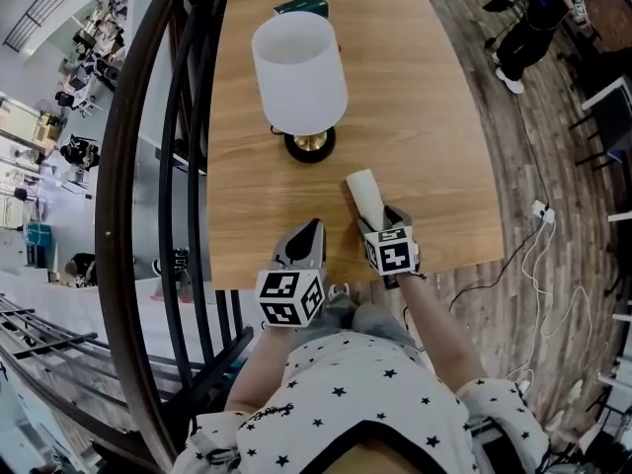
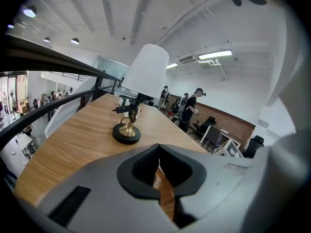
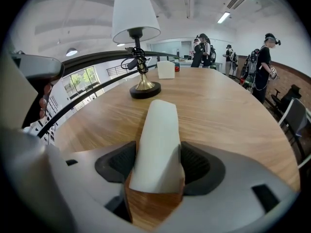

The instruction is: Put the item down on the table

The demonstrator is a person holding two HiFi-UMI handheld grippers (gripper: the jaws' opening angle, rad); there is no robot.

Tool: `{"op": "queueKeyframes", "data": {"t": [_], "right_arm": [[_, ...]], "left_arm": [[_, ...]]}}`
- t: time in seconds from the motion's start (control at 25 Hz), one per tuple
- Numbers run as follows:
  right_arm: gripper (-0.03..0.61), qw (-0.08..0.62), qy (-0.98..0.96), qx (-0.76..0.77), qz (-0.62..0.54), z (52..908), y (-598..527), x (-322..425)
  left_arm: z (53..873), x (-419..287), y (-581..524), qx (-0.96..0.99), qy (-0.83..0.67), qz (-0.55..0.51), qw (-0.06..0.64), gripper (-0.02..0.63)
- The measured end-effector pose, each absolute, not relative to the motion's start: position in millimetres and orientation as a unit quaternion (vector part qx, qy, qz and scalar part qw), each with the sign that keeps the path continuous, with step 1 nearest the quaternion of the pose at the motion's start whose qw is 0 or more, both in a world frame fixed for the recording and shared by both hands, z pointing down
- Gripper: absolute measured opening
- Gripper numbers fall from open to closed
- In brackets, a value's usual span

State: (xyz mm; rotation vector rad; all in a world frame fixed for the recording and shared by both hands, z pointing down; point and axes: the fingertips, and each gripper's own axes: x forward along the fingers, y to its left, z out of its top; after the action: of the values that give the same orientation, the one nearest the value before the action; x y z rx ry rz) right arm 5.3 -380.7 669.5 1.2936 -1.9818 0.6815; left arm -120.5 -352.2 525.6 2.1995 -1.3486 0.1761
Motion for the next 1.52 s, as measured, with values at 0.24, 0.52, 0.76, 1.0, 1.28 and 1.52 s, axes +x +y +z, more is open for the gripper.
{"op": "queueKeyframes", "data": {"t": [0.24, 0.52, 0.76, 1.0, 1.28, 1.52], "right_arm": [[0.285, 0.332, -0.762, 0.491, 0.261, 674, -382, 5], [0.302, 0.282, -0.771, 0.494, 0.286, 656, -374, 3], [0.302, 0.235, -0.784, 0.504, 0.275, 614, -352, 7], [0.214, 0.174, -0.809, 0.487, 0.278, 563, -319, 9], [0.104, 0.137, -0.833, 0.474, 0.25, 514, -266, 16], [0.035, 0.123, -0.843, 0.467, 0.237, 494, -226, 25]], "left_arm": [[526, -123, -350, 0.817, -0.505, 0.061, 0.271, 0.012], [518, -122, -337, 0.819, -0.508, 0.056, 0.261, 0.012], [508, -121, -319, 0.816, -0.516, 0.05, 0.258, 0.012], [500, -107, -293, 0.814, -0.521, 0.04, 0.254, 0.012], [488, -85, -246, 0.81, -0.529, 0.032, 0.25, 0.012], [484, -68, -205, 0.812, -0.528, 0.04, 0.244, 0.012]]}}
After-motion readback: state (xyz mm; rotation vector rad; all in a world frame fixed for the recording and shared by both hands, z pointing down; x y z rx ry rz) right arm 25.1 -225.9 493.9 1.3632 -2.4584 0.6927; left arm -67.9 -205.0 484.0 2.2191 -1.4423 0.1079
